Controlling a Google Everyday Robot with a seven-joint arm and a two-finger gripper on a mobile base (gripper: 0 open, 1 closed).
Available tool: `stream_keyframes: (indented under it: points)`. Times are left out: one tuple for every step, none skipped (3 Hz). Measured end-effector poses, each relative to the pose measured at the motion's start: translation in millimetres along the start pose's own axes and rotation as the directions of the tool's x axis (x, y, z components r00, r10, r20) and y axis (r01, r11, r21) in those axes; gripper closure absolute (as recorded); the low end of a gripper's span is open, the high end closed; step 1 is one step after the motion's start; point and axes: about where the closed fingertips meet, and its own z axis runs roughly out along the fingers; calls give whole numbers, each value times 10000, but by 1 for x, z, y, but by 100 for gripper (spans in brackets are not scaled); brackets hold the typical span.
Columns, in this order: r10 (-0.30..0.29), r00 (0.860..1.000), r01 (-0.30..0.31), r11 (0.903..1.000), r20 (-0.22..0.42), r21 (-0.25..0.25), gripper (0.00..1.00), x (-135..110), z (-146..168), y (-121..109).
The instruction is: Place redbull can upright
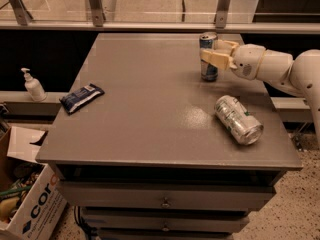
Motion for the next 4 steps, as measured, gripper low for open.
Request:
stream_keyframes:
  points:
    - [1, 10000, -1, 10000, 1, -1, 83, 1, 0, 0]
    - [1, 10000, -1, 10000, 2, -2, 59, 2, 0, 0]
    - [2, 10000, -2, 10000, 3, -4, 36, 2, 0, 0]
    - [117, 9998, -112, 9995, 142, -311, 13, -1, -8, 3]
